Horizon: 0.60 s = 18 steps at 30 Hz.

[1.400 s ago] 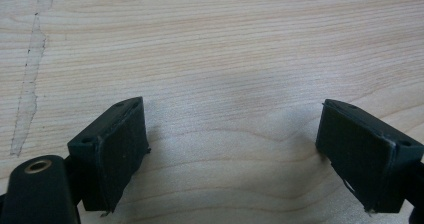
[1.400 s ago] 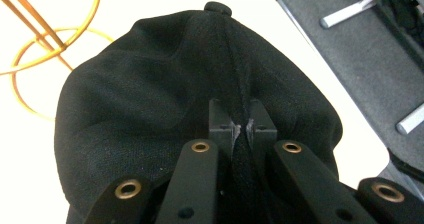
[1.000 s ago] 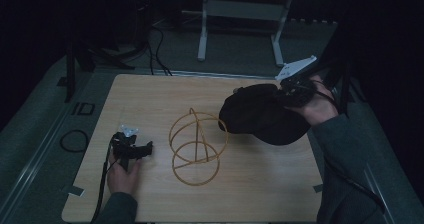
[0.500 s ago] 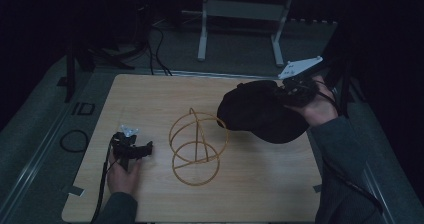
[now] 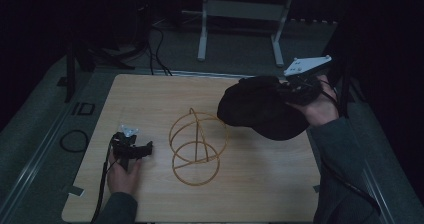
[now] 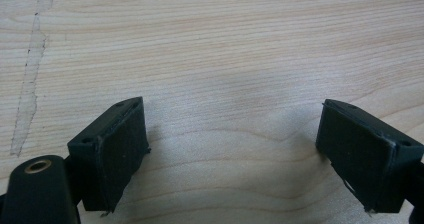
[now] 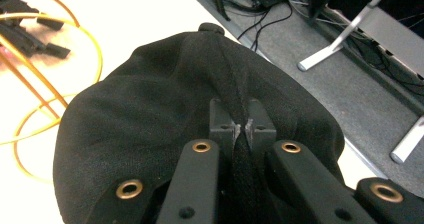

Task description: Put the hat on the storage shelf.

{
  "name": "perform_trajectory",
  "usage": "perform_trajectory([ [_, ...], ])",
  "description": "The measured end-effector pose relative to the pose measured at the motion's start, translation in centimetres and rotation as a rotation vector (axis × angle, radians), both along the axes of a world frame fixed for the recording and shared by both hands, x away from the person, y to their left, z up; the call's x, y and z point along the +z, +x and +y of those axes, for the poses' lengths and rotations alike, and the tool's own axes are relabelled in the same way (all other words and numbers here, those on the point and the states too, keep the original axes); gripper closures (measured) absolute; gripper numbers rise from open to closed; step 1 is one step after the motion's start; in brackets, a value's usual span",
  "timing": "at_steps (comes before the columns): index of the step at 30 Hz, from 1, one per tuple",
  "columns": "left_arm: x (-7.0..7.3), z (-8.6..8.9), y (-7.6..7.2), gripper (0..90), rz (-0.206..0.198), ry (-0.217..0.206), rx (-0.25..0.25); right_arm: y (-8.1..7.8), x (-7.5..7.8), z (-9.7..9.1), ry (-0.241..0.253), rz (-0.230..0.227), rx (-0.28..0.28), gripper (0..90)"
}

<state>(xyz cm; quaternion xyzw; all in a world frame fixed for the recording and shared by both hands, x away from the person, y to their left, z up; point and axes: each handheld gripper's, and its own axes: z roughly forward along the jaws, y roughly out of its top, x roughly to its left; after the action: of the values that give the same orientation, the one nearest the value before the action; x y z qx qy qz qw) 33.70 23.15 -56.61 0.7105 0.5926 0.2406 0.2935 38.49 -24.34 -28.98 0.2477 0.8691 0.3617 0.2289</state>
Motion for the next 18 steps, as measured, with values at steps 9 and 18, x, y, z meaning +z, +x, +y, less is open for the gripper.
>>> perform_trajectory([
  [9, 0.00, 0.00, 0.00, 12.6, 0.000, 0.000, 0.000, -0.20, 0.71, -0.50, 0.074, -0.027, -0.026, 86.1],
  [18, 0.00, 0.00, 0.00, 12.6, 0.000, 0.000, 0.000, -0.22, 0.84, -0.62, 0.106, -0.031, -0.030, 86.1],
])
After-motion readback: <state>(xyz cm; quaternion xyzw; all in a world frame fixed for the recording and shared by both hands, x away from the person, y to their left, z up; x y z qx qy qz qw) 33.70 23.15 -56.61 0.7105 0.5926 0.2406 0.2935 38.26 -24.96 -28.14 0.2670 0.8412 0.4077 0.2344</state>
